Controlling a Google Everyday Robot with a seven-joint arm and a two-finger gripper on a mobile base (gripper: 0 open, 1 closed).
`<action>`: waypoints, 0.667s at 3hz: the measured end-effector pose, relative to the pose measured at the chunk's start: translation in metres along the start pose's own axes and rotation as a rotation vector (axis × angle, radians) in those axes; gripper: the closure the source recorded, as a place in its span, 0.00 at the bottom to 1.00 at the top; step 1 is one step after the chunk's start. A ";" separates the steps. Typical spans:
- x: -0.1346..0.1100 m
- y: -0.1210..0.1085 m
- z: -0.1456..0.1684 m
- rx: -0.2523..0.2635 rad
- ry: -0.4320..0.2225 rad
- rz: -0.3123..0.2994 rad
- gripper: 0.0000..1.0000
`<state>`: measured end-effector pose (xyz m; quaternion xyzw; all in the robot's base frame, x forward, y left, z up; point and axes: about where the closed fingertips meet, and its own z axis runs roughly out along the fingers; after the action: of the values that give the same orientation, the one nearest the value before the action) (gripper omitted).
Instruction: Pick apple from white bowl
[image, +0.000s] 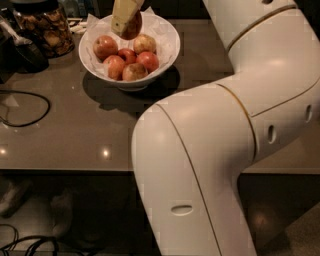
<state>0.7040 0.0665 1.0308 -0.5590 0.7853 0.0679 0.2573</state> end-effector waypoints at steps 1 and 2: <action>-0.003 0.002 -0.009 0.005 -0.018 -0.004 1.00; -0.017 0.013 -0.021 -0.032 -0.091 -0.064 1.00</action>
Offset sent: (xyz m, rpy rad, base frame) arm -0.0369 0.0172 0.0571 0.1473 -0.0473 0.2252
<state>0.6892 0.0777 1.0545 -0.5842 0.7534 0.0973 0.2858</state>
